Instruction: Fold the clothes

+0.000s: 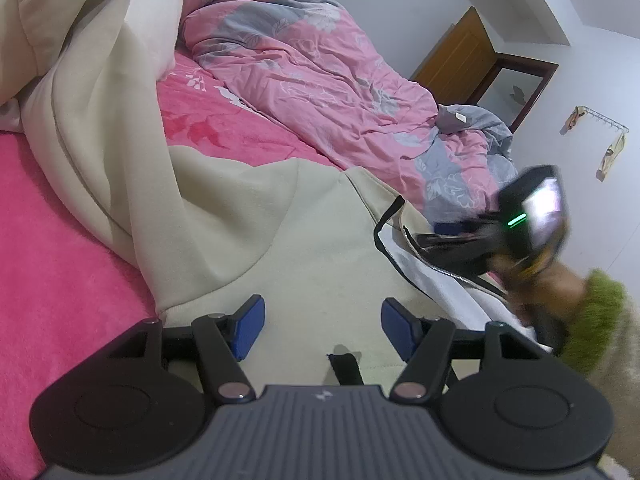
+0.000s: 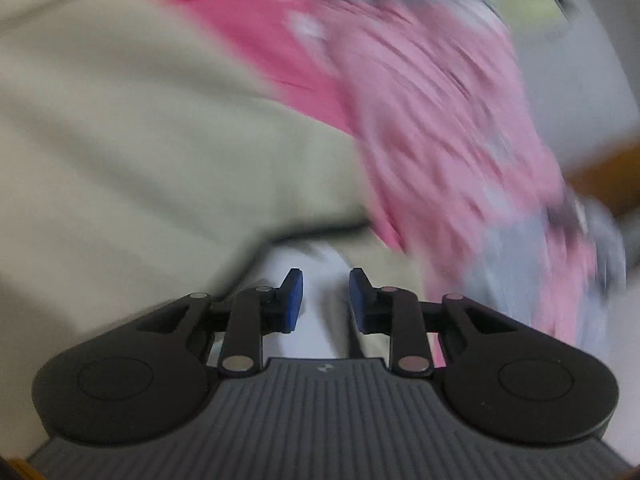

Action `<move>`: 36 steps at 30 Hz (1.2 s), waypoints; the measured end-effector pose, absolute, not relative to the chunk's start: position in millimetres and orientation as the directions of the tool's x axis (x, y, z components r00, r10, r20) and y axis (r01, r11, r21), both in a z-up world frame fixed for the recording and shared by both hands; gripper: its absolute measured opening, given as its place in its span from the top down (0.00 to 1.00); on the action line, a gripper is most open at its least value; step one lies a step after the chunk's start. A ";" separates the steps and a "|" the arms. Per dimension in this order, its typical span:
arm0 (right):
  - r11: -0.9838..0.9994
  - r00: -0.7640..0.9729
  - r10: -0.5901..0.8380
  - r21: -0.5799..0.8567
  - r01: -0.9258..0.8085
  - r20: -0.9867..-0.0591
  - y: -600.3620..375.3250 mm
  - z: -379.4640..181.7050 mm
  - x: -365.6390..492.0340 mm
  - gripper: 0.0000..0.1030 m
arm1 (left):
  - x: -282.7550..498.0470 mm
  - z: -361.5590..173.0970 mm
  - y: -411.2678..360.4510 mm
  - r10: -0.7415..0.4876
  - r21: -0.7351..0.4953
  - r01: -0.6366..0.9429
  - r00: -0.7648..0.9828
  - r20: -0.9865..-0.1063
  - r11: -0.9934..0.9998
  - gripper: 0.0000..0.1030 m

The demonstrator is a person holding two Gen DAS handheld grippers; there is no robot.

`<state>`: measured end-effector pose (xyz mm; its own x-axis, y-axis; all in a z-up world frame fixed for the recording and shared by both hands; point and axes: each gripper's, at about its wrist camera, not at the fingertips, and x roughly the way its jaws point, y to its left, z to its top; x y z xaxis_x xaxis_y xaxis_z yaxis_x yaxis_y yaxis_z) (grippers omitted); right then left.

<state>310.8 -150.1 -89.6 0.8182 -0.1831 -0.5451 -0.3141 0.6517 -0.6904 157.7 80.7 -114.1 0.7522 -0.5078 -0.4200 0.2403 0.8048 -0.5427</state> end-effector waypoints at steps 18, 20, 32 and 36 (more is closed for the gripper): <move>0.854 0.520 0.476 0.514 -0.081 -0.709 -254.9 -85.9 251.7 0.74 | 119.4 -69.3 -1.3 -0.463 -0.176 0.440 0.715 -0.525 0.880 0.36; 0.840 0.515 0.499 0.535 -0.090 -0.697 -252.5 -87.8 252.6 0.73 | 116.5 -81.3 -19.5 -0.455 -0.138 0.472 0.666 -0.592 0.871 0.36; 0.930 0.564 0.365 0.261 -0.259 -0.741 -211.3 -83.1 243.3 0.91 | 105.1 -97.5 -28.8 -0.436 -0.100 0.478 0.669 -0.602 0.872 0.34; 0.929 0.626 0.219 -0.035 -0.368 -0.749 -170.4 -78.9 228.7 0.91 | 106.0 -98.6 -30.9 -0.437 -0.096 0.481 0.673 -0.596 0.872 0.33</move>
<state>228.7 -170.4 -78.9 0.6257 0.2191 -0.7487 -0.3675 0.9293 -0.0351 106.0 -30.9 -98.6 0.6734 -0.4370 -0.5963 0.4808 0.8716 -0.0959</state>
